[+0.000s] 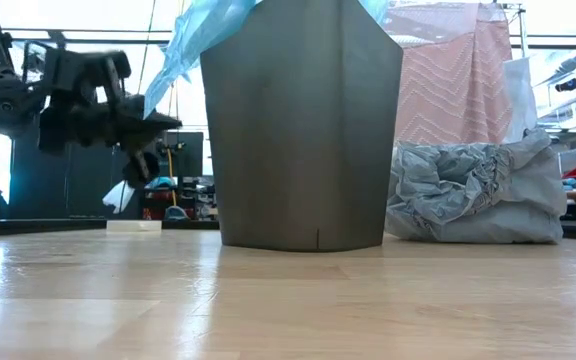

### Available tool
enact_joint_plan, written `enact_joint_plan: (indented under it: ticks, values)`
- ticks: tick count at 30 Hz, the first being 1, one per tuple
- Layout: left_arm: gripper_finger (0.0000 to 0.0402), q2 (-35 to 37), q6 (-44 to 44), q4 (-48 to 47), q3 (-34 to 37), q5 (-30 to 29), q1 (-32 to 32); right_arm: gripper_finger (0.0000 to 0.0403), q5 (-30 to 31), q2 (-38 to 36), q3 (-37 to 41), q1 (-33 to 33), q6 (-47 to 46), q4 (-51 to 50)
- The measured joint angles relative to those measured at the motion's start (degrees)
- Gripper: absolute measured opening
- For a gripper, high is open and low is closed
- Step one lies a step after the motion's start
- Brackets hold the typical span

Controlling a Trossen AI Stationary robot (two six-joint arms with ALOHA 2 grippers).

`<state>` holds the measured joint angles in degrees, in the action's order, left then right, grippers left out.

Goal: Place trash/remove bag and relplace
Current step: Insert the new blue trash bag into the black trash bin

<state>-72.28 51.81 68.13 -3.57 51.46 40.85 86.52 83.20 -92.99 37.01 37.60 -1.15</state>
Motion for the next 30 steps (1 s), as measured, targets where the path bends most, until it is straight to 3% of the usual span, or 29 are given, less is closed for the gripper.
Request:
enact_joint_plan:
  ticks: [7,11,18,23,30]
  values:
    - [0.0001,0.01,12.08,17.03,-2.77,-6.57,-10.86,0.0,-0.17,-0.01,0.0,0.01,-0.02,-0.01]
    - [0.0001,0.03,12.76,17.35,-6.86,-10.05,-16.18,0.0,-0.26,0.0,0.0,-0.04,-0.04,-0.02]
    - [0.0001,0.01,7.53,4.15,-19.44,-11.17,-21.64,0.0,-0.35,0.0,0.0,-0.11,-0.02,-0.02]
    - [0.0001,0.01,0.08,-10.43,-30.38,-9.93,-21.92,0.0,-0.77,0.0,0.0,-0.17,0.0,-0.02]
    - [0.0001,-1.08,-22.08,-40.04,-45.41,-12.32,-20.87,0.0,-0.04,-0.01,0.0,-1.72,0.04,0.0]
